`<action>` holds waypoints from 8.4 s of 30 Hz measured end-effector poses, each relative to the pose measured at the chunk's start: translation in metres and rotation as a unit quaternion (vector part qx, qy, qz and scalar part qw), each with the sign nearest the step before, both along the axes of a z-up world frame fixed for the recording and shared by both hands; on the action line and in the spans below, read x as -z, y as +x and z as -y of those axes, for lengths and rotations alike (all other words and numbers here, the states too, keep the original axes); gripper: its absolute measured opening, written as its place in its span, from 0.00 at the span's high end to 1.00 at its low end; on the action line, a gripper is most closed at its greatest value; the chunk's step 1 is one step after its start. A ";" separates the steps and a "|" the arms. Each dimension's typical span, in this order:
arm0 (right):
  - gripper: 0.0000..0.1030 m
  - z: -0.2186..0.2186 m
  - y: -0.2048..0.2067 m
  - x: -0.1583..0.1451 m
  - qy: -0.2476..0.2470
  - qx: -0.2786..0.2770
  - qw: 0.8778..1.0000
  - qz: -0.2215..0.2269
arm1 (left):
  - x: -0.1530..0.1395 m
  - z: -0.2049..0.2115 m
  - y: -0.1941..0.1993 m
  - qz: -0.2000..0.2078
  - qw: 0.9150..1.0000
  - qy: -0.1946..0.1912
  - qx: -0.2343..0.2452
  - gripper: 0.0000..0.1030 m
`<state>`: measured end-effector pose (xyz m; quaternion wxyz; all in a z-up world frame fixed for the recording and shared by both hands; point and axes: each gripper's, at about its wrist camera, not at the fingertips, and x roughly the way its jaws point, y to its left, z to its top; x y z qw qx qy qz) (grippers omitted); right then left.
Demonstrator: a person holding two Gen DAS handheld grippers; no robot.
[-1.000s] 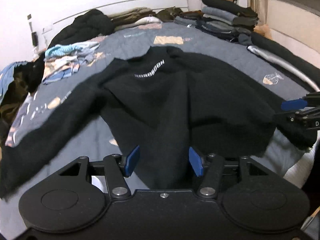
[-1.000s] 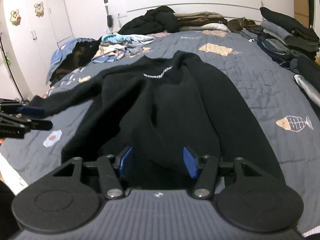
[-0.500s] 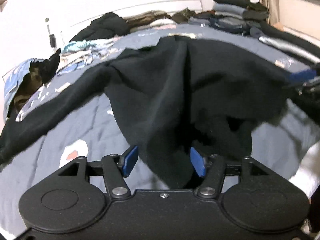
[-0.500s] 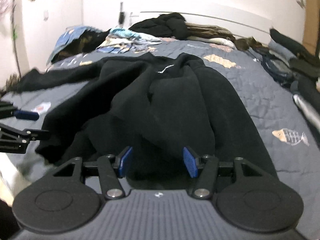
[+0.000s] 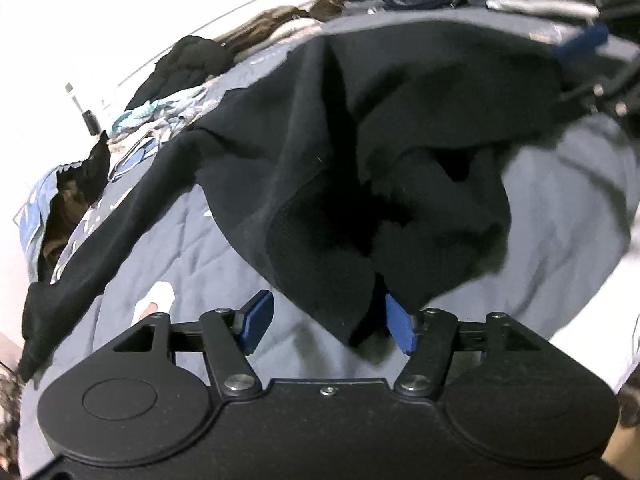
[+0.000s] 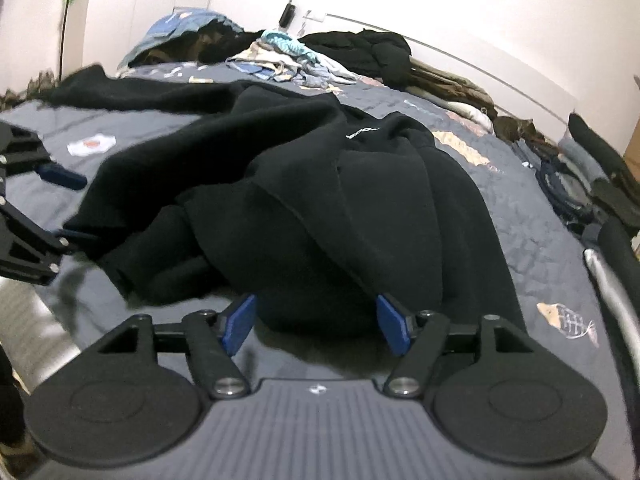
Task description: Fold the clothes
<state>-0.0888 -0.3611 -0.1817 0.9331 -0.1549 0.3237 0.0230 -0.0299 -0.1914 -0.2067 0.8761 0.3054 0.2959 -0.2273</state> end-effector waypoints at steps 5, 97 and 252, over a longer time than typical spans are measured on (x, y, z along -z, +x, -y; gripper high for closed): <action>0.33 -0.001 0.004 0.013 -0.046 0.004 0.999 -0.004 | -0.006 -0.002 0.001 0.013 1.000 -0.019 -0.004 0.73; 0.94 0.121 0.023 -0.058 0.329 0.083 0.937 0.083 | -0.034 0.102 -0.064 -0.017 0.983 -0.065 0.171 0.53; 0.51 0.053 -0.008 -0.028 0.067 -0.091 0.994 0.003 | -0.017 -0.031 0.010 0.006 0.992 0.118 0.050 0.94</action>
